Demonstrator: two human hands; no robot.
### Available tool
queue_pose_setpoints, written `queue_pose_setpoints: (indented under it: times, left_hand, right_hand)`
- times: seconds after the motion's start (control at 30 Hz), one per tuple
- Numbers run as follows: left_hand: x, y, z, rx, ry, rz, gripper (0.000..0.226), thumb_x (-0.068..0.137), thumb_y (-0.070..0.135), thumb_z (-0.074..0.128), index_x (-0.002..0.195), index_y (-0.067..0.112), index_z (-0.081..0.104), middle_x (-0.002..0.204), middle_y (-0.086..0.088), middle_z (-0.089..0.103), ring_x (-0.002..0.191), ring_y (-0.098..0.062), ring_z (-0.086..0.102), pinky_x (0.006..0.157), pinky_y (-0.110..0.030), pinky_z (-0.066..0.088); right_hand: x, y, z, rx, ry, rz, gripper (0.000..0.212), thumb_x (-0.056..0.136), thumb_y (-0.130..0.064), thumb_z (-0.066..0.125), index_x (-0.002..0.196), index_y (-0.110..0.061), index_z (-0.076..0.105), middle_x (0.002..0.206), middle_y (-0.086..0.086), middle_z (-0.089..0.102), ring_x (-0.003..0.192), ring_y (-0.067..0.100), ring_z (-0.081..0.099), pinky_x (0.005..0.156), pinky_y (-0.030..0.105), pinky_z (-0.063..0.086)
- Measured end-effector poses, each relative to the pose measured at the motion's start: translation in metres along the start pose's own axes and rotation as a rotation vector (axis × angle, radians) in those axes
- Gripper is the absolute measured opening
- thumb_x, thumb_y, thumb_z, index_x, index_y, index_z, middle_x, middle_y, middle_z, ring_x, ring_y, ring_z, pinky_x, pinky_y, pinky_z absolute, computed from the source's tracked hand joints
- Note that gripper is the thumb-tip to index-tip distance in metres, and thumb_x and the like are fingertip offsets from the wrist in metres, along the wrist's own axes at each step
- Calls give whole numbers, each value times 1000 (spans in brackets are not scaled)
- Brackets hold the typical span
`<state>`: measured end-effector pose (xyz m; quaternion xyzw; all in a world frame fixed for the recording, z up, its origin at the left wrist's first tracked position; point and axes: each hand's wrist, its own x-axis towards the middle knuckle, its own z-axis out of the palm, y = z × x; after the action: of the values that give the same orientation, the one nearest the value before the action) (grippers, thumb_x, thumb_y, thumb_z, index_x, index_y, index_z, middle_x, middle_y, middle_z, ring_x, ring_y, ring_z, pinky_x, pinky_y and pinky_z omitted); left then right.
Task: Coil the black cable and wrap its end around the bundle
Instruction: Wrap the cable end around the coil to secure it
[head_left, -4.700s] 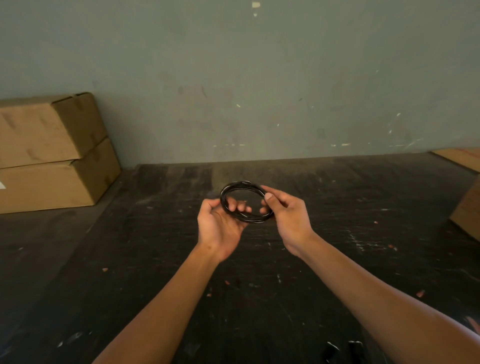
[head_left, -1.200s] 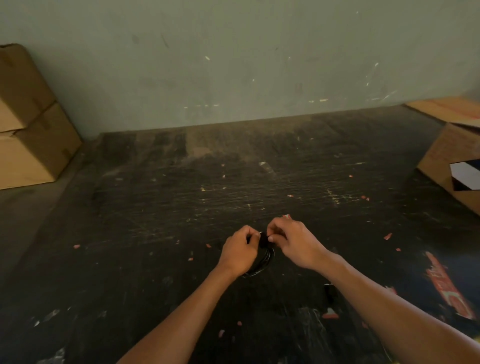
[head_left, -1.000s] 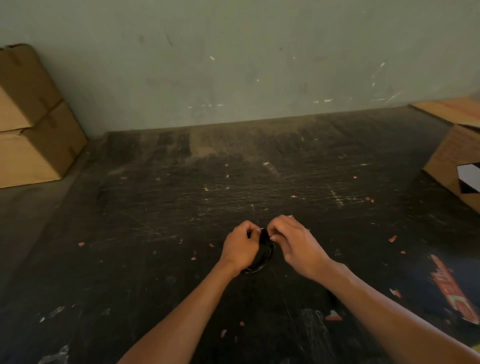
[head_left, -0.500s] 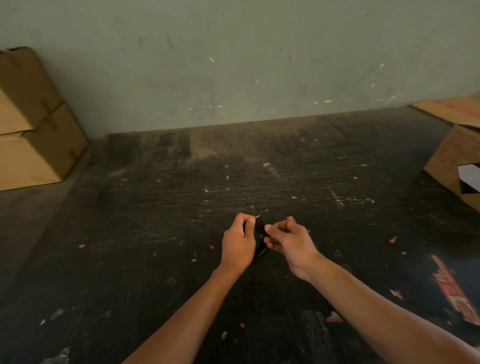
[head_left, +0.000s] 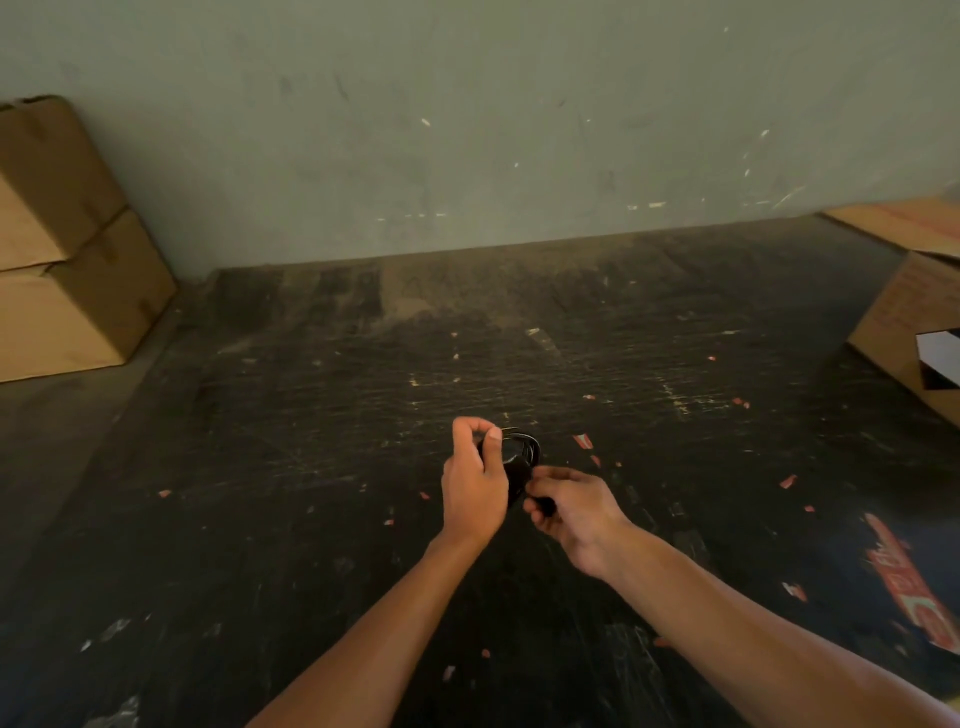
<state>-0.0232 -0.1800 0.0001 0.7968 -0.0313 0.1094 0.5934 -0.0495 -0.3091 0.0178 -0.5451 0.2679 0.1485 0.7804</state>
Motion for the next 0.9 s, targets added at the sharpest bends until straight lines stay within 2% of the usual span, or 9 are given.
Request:
queue_pose_setpoints:
  times: [0.07,0.17,0.3,0.37,0.47,0.6,0.7,0.8,0.9]
  left_hand:
    - [0,-1,0,3,12,-1,8,104,23,47,104,30,45,82,3,60,62,-2,59,57,-31,52]
    - [0,-2,1,1,28,23,17,104,22,48,98,37,44,78,5,58,57,2,55,53,-22,47]
    - [-3,-2,2,-14,-9,64,17,103,22,49,97,38,46,88,6,61,74,-1,62,67,-29,55]
    - [-5,-4,3,-21,-32,86,16,104,23,48,98,38,46,88,6,63,77,-5,65,67,-28,57]
    - [-8,-8,4,-47,-55,106,13,104,23,49,99,35,48,80,8,66,67,-3,64,61,-24,54]
    - [-10,-10,5,-51,-80,86,11,104,24,49,101,34,48,85,4,66,77,-6,67,69,-30,59]
    - [-9,-10,5,-47,-73,103,14,104,22,49,99,35,48,83,4,62,72,0,62,65,-20,54]
    - [-7,-11,5,-45,-62,92,10,103,20,49,101,29,49,84,5,61,71,2,61,64,-18,51]
    - [-6,-12,6,-96,-65,-1,10,103,20,49,113,22,46,88,0,63,73,-2,62,69,-24,54]
  right_hand:
    - [0,3,0,-20,6,49,18,88,-2,65,105,-6,70,105,17,71,71,17,63,58,27,53]
    - [0,5,1,-64,27,110,15,85,-8,72,99,-5,74,94,13,72,64,15,63,52,25,52]
    - [0,2,5,-34,72,183,17,82,-18,76,96,-8,73,66,3,68,55,13,61,46,26,46]
    - [0,-1,9,41,74,188,16,82,-20,75,94,-10,73,61,0,68,55,12,60,47,26,45]
    - [-1,-2,15,199,67,178,14,84,-17,73,97,-9,73,77,4,71,63,13,61,53,28,48]
    - [-1,-5,16,305,35,195,17,88,-13,67,105,-9,70,94,8,69,71,16,59,61,29,49]
    - [2,-6,16,320,7,204,22,90,-13,63,111,-10,69,109,10,68,76,17,58,61,30,47]
    - [4,-5,16,328,3,212,23,91,-12,62,112,-13,69,112,9,68,80,17,58,60,31,46]
    - [4,-6,14,323,-14,211,22,92,-13,61,111,-15,70,112,9,67,82,17,57,60,31,46]
